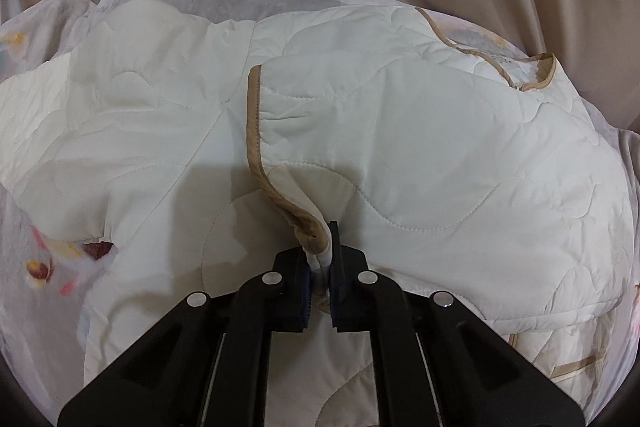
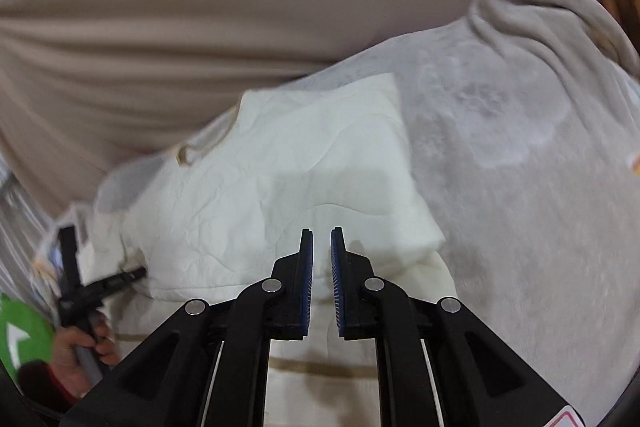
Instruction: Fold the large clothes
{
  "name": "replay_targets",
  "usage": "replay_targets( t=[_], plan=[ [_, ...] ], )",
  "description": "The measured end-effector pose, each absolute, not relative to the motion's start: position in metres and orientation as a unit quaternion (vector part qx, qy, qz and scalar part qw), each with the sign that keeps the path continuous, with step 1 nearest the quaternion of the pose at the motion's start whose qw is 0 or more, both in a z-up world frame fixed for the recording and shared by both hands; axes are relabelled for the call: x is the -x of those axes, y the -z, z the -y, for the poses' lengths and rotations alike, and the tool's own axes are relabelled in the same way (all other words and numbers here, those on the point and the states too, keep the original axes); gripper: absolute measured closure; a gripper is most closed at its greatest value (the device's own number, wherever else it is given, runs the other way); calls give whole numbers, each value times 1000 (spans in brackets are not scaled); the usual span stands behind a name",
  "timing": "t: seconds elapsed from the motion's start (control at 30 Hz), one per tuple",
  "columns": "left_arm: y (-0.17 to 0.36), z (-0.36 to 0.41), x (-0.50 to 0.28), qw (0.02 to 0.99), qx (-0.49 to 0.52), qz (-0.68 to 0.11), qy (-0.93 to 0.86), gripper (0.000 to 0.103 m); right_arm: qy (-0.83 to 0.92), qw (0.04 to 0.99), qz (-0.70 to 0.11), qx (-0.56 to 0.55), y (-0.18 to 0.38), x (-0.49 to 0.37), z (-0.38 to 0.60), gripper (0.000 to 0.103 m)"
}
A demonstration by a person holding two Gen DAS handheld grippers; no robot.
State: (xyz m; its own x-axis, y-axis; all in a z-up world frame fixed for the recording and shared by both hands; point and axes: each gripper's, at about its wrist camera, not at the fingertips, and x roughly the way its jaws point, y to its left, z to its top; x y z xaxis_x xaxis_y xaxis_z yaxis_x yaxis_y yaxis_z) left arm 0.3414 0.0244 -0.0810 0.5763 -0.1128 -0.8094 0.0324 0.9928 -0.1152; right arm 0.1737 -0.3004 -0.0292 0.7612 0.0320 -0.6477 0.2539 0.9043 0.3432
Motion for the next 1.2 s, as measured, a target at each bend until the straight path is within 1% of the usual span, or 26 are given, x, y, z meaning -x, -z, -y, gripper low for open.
replay_targets(
  t=[0.07, 0.1, 0.13, 0.17, 0.27, 0.3, 0.33, 0.37, 0.4, 0.47, 0.5, 0.53, 0.57, 0.6, 0.63, 0.7, 0.73, 0.87, 0.93, 1.0, 1.03, 1.1, 1.13, 1.17, 1.2],
  plan=[
    [81, -25, -340, 886, 39, -460, 39, 96, 85, 900, -399, -155, 55, -198, 301, 98],
    [83, -22, -341, 886, 34, -461, 41, 95, 98, 889, -421, -148, 71, -207, 306, 103],
    [84, -19, -345, 885, 33, -462, 43, 95, 95, 884, -423, -173, 79, -205, 318, 103],
    [85, -19, -346, 886, 30, -461, 44, 95, 103, 885, -415, -185, 77, -201, 325, 103],
    [87, -22, -348, 885, 34, -462, 46, 95, 117, 905, -373, -168, 49, -184, 322, 102],
    [87, -22, -349, 885, 36, -462, 44, 94, 120, 907, -375, -152, 50, -185, 322, 102],
    [86, -22, -348, 885, 38, -462, 42, 94, 130, 896, -403, -133, 62, -194, 325, 103],
    [83, -23, -346, 884, 43, -463, 40, 92, 132, 883, -431, -129, 78, -202, 327, 103],
    [79, -24, -343, 883, 48, -466, 39, 91, 125, 879, -438, -140, 86, -203, 334, 103],
    [69, -32, -333, 882, 57, -467, 40, 79, 141, 884, -424, -138, 70, -190, 337, 103],
    [62, -40, -324, 884, 62, -462, 42, 76, 145, 888, -416, -132, 57, -180, 336, 100],
    [57, -50, -316, 885, 63, -459, 38, 65, 143, 891, -410, -131, 46, -169, 333, 94],
    [50, -64, -303, 888, 66, -454, 33, 53, 137, 894, -406, -130, 37, -156, 330, 92],
    [46, -78, -291, 889, 71, -452, 30, 48, 130, 894, -408, -128, 31, -138, 328, 84],
    [45, -91, -280, 888, 74, -453, 24, 41, 127, 893, -412, -127, 29, -120, 325, 69],
    [48, -123, -251, 882, 83, -463, 3, 37, 117, 888, -424, -130, 30, -91, 316, 54],
    [52, -138, -237, 877, 92, -472, -6, 36, 110, 883, -436, -132, 33, -71, 312, 51],
    [77, -194, -171, 834, 162, -528, -17, 35, 99, 849, -492, -167, 51, -10, 293, 43],
    [95, -207, -148, 807, 204, -554, -8, 35, 103, 833, -508, -195, 64, 17, 290, 36],
    [104, -211, -131, 794, 246, -556, 1, 35, 105, 820, -520, -213, 75, 30, 286, 36],
    [103, -208, -127, 798, 243, -552, 1, 36, 104, 819, -521, -218, 81, 31, 284, 36],
    [101, -194, -126, 799, 225, -557, 15, 53, 103, 816, -525, -222, 88, 29, 277, 36],
    [99, -188, -127, 799, 220, -559, 24, 72, 104, 816, -522, -225, 90, 25, 275, 44],
    [97, -183, -128, 798, 212, -563, 31, 82, 99, 818, -518, -229, 89, 22, 274, 55],
    [93, -181, -124, 802, 200, -562, 32, 86, 88, 817, -518, -238, 87, 19, 273, 86]
  ],
)
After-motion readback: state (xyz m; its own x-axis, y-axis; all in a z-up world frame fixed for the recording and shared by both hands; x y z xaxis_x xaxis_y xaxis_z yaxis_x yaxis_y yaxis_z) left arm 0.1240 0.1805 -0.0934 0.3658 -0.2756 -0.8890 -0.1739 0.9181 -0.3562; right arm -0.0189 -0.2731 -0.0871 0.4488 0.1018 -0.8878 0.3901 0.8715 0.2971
